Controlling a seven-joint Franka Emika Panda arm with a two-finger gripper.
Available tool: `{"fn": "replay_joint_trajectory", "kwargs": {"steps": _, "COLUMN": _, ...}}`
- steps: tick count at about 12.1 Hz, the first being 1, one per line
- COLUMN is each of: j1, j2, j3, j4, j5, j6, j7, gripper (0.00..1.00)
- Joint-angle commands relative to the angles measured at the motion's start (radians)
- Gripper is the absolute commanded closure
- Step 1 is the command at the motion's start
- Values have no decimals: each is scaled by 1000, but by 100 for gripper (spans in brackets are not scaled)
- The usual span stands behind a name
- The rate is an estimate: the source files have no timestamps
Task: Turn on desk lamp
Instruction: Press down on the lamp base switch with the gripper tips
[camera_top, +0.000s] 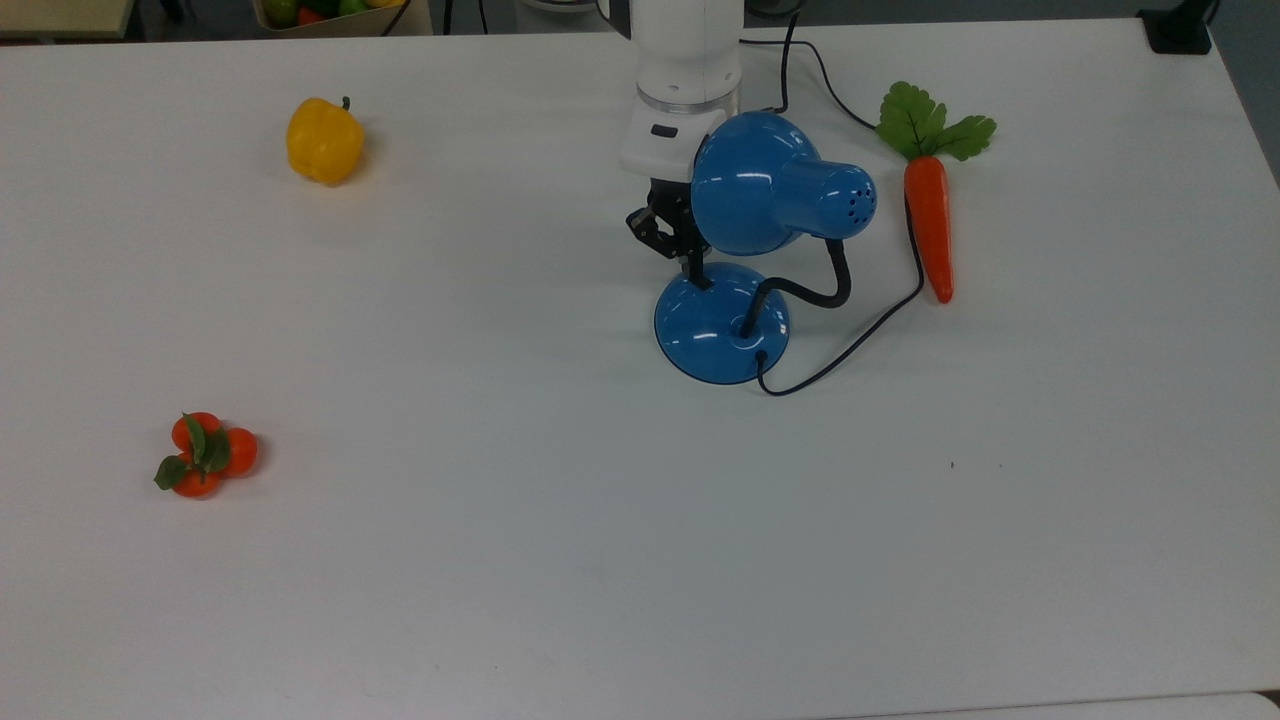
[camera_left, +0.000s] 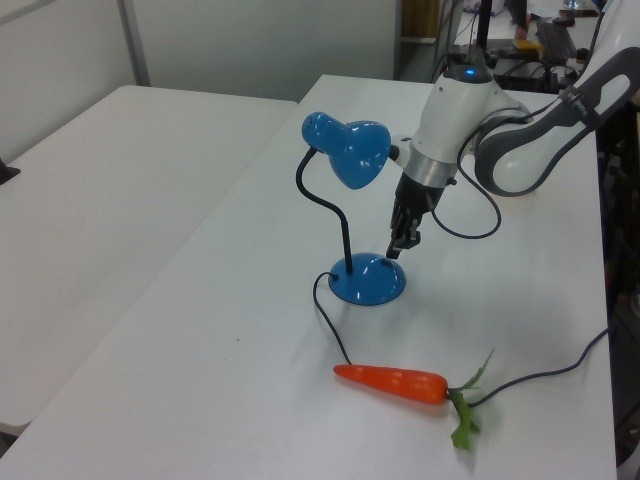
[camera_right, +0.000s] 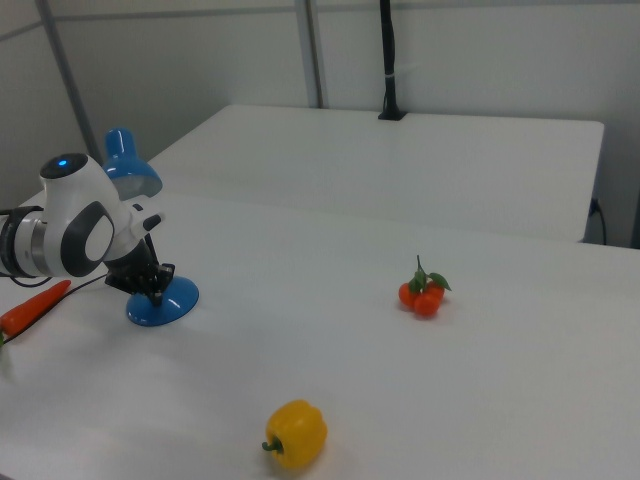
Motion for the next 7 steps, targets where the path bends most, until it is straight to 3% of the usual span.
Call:
{"fn": "replay_joint_trajectory", "kwargs": {"steps": 1, "j1": 12, "j2": 5, "j3": -6, "j4": -3, "j5": 4, "j6": 47, "j7": -15, "gripper": 100}}
{"fn": "replay_joint_trajectory", "kwargs": {"steps": 7, "j1": 12, "j2": 12, "j3": -2, "j4": 0, "j5": 4, "j6": 52, "j7": -12, "gripper": 100}}
